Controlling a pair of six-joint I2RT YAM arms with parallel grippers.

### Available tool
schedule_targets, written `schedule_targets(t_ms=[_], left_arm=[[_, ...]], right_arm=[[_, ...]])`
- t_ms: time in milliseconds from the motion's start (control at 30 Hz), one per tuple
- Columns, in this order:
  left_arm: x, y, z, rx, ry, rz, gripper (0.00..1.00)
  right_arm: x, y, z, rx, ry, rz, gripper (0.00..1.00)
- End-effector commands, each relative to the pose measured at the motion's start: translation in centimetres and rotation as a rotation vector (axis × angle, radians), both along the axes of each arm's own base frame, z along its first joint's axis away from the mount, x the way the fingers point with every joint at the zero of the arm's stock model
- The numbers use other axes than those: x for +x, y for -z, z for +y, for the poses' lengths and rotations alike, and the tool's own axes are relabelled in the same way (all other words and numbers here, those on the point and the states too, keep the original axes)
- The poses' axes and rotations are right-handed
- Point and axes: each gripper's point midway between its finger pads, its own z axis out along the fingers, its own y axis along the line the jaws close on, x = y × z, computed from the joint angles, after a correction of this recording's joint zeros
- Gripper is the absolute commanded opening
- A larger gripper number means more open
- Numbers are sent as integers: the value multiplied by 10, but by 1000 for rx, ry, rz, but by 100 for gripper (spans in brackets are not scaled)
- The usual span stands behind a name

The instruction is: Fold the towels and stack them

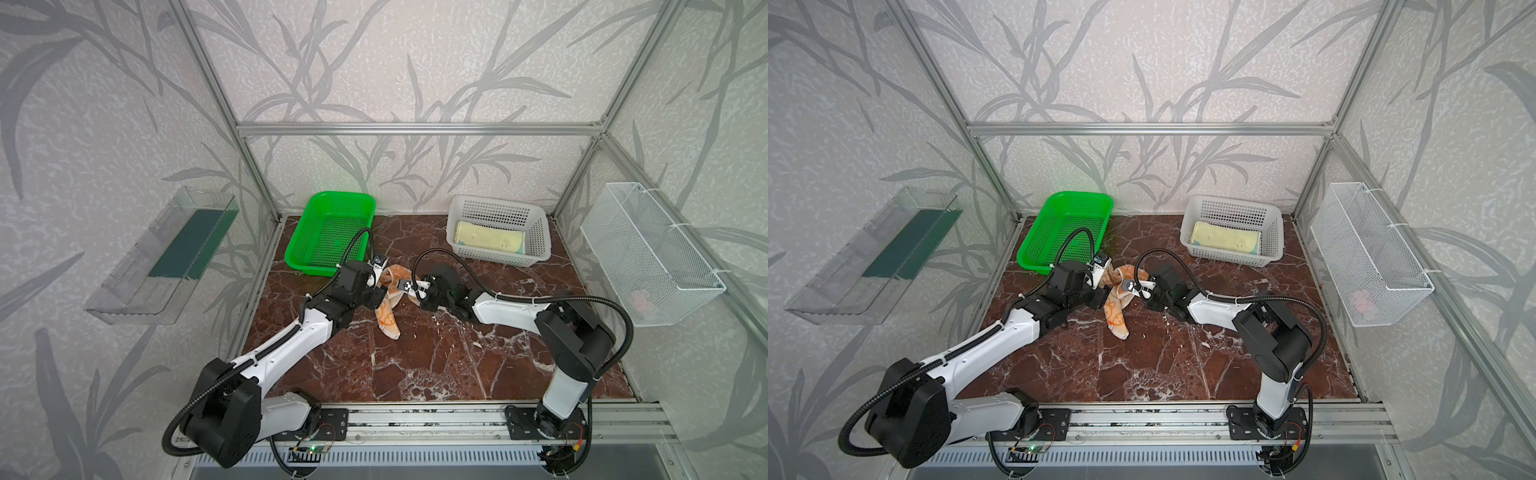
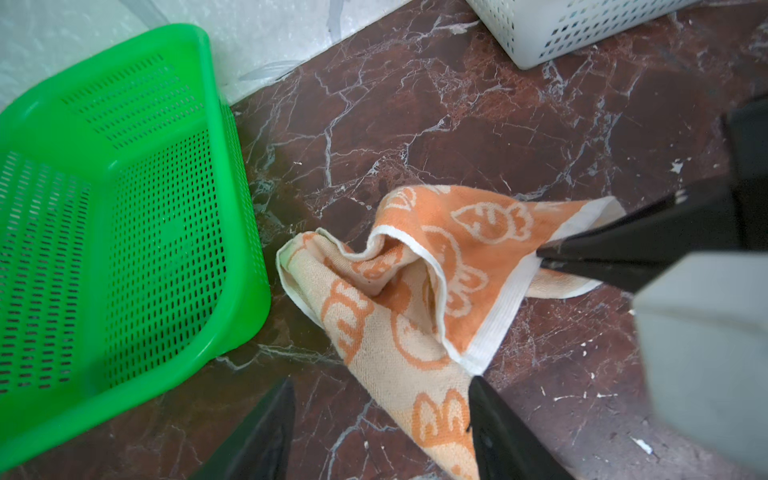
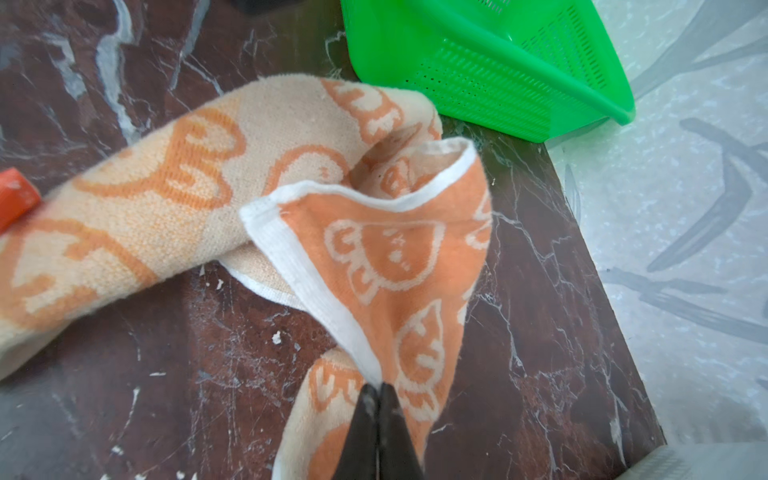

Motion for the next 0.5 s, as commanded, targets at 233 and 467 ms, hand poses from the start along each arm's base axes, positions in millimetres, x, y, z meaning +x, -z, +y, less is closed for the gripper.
schedule_targets(t_ms=[233,467], left_arm=[[-1,-44,-10,199,254,-276,67],[-28,-35,-34,205,490,-220,66]], right_arm=[[-14,-28,-20,70,50,239,0],[-9,-55,-21,146,107,305,0]])
